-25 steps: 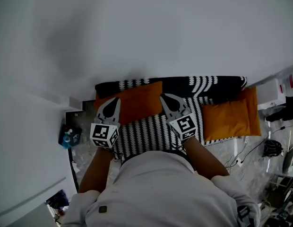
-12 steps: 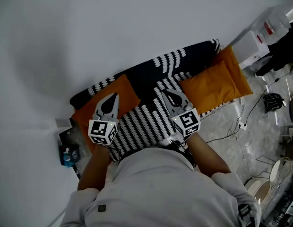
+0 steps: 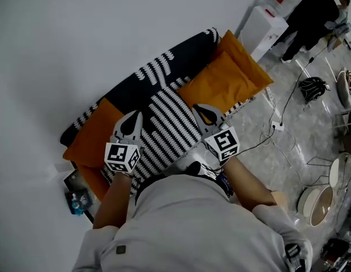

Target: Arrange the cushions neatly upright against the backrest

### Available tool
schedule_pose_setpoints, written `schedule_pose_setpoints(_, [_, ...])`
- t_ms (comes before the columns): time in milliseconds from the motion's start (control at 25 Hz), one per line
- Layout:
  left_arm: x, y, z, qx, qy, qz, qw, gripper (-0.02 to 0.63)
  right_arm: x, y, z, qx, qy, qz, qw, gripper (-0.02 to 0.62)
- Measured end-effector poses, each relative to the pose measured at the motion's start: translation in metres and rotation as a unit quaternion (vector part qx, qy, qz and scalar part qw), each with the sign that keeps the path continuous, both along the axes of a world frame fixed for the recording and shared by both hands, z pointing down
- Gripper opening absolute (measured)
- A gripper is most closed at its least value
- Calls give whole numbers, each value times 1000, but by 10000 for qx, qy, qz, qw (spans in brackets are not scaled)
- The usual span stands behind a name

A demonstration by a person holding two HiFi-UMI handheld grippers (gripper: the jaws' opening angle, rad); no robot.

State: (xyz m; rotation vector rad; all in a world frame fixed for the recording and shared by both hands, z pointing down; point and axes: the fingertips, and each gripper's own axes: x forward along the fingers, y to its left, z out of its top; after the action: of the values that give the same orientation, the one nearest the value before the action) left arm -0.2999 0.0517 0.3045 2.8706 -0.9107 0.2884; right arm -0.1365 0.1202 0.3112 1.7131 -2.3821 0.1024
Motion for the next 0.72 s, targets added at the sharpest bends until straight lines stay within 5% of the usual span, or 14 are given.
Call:
schedule_pose_setpoints(400, [188,108,10,-39,71,1024,9947,9,149,130,4,73,-9,769,9970,28])
schedule_pose_setpoints(720, [266,141,13,-30,38,1625,9867,9,206,178,5,48,-24,1294,9916,28])
